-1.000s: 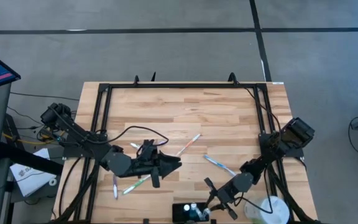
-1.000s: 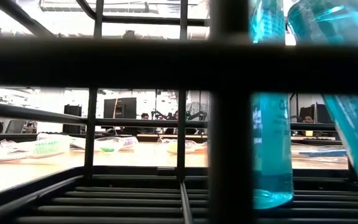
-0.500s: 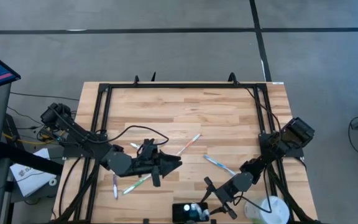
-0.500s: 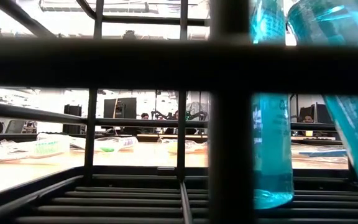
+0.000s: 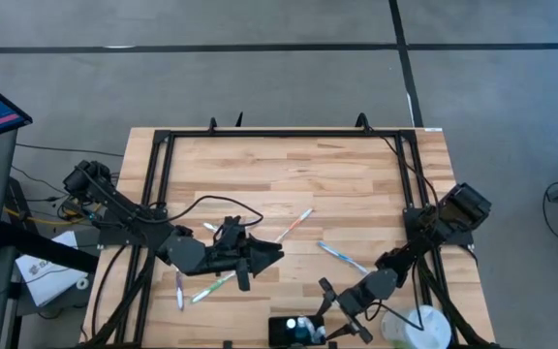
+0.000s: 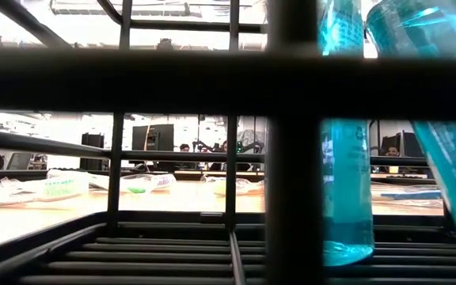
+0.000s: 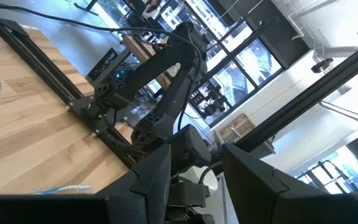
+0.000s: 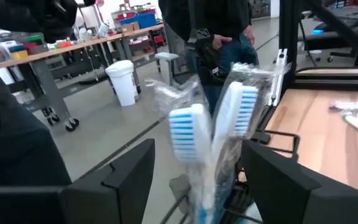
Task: Pick & Place toothbrushing station
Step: Put the bottom green toothbrush into the black mesh organizer
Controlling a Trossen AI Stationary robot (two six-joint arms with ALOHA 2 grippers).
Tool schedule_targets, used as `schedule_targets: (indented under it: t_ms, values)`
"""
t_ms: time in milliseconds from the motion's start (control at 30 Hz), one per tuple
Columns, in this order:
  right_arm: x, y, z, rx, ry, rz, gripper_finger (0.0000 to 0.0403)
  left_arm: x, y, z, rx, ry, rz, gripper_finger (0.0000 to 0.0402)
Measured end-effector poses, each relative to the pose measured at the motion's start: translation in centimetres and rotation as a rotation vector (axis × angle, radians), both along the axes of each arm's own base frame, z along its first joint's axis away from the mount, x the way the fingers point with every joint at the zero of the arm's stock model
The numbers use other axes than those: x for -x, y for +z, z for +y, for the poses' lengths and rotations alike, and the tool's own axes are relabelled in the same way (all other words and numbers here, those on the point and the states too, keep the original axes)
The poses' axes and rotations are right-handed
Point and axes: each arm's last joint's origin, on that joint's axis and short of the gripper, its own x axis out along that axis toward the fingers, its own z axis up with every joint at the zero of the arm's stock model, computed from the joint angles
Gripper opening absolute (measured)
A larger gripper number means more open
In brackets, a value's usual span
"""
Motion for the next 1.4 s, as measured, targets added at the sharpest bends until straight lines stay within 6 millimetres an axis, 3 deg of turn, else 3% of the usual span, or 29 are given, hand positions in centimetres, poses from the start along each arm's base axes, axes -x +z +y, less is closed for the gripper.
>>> schedule_targets:
  t_ms: [233,433,800,1400]
  values:
    - [0.1,-0.2,0.1,-0.056,-0.021,0.068,0.0231,0.0,0.0,0.0,0.000,0.000,0.000,0.0140]
    - [0.8,0.4,-0.2,0.012,-0.039,0.138,0.0231,0.0,0.0,0.0,-0.001,-0.001,0.001,0.0140]
    - [3.1,4.0,-2.6,0.131,-0.056,0.271,0.0231,0.0,-0.1,0.0,-0.023,-0.002,0.008,0.0140]
    - [4.9,7.2,-6.9,-0.060,-0.211,0.516,0.0231,0.0,-0.1,0.0,-0.064,0.000,0.017,0.0140]
